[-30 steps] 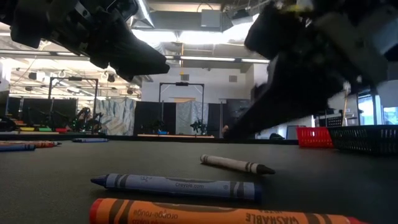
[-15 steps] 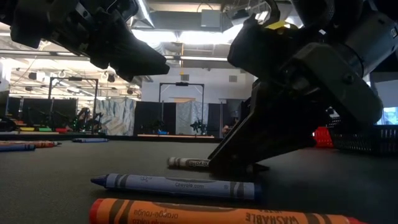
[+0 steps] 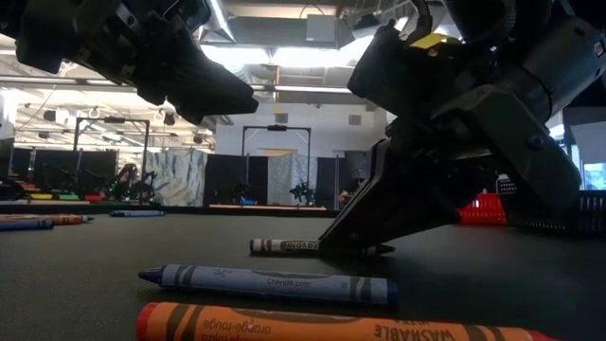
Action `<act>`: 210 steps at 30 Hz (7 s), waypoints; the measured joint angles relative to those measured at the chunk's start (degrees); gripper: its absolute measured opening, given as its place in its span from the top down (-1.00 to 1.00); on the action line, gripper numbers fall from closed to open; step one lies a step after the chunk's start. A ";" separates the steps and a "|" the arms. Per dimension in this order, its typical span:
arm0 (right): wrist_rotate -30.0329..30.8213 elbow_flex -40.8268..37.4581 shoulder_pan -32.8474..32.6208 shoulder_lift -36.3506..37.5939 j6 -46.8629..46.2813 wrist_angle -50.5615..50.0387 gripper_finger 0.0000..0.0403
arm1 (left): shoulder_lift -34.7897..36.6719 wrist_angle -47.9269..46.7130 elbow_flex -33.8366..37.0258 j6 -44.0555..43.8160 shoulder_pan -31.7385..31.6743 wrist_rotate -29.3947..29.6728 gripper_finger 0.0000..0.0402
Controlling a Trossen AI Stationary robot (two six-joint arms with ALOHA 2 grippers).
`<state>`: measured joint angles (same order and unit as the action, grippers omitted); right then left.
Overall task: Sort crayons
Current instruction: Put the black crayon into the black bin, then put the blue crayon into the yellow bin
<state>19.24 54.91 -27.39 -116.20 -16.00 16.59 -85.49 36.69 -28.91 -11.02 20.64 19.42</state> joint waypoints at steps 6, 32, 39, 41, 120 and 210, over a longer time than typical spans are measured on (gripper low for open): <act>-1.05 -0.03 0.04 0.78 -0.01 -0.20 0.92 | 0.00 0.00 0.00 -0.51 0.00 0.00 0.37; -0.28 -0.23 -7.63 20.95 -3.23 -27.14 0.93 | -0.02 0.22 0.00 0.65 0.15 1.07 0.37; -0.32 -0.25 -11.40 29.23 -9.88 -39.11 0.94 | -0.02 0.28 0.00 0.65 0.10 3.00 0.37; -0.32 -0.27 -12.52 31.69 -11.35 -41.29 0.94 | -0.02 0.28 0.00 0.65 0.11 3.01 0.37; 10.26 -13.88 8.88 44.33 -70.99 -94.48 0.90 | -0.02 0.35 0.00 0.91 -1.25 5.62 0.37; -7.24 10.70 -4.51 -3.28 2.63 -5.87 0.96 | -0.02 0.21 0.00 1.00 11.37 2.63 0.37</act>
<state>11.99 65.60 -31.90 -119.48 -13.37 10.72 -85.52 36.90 -28.91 -10.02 32.01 22.05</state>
